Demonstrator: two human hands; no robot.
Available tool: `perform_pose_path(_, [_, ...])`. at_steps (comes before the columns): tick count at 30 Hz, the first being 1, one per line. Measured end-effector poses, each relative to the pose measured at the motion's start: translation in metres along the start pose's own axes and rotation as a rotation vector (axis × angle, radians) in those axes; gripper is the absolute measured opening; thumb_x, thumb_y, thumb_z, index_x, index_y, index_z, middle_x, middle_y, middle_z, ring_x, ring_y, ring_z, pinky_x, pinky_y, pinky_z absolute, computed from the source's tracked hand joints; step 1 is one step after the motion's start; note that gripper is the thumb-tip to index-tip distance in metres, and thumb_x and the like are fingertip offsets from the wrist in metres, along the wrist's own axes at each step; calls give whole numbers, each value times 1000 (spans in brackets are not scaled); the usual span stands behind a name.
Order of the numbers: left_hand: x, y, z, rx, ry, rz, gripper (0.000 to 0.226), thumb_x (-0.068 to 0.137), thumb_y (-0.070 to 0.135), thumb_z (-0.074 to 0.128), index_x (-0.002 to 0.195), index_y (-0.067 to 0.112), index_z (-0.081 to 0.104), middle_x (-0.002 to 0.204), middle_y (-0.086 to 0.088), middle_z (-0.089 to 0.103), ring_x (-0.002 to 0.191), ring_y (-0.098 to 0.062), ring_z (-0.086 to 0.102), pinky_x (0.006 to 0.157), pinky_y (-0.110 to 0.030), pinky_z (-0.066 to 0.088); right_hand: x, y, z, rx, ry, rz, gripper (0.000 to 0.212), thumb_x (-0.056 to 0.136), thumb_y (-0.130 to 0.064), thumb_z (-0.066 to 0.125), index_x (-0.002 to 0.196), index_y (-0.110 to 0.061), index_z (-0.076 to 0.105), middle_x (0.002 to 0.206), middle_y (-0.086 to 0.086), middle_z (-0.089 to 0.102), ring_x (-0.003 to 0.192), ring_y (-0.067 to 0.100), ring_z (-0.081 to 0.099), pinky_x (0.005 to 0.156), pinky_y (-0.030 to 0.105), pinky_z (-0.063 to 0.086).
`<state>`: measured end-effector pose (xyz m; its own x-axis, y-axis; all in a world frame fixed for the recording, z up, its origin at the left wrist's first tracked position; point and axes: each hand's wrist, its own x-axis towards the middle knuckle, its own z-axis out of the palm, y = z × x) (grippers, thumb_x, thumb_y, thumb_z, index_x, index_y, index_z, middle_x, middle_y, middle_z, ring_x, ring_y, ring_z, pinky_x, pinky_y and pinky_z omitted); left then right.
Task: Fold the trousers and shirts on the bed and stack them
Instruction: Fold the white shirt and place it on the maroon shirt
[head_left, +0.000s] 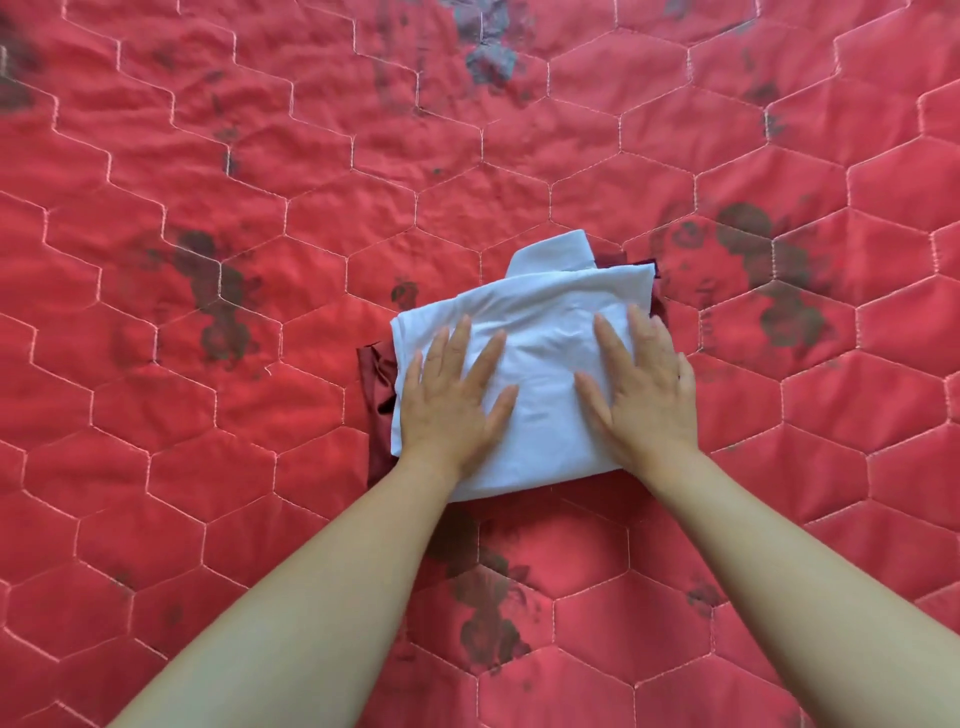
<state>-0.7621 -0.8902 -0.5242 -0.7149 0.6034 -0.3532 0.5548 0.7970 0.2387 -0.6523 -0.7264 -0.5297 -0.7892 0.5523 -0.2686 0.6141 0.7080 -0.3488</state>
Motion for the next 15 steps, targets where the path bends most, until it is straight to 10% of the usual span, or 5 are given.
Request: perform_pose_path(15, [-82,57,-106,112,17,236,78,76,73,12,144,37,27,152,2,28,141,-25,20,107,-58,18,-135,9,-128,116,217,202,70,87,-51,50,143,-13,33,151,8,26,139,25,22,105,49,32])
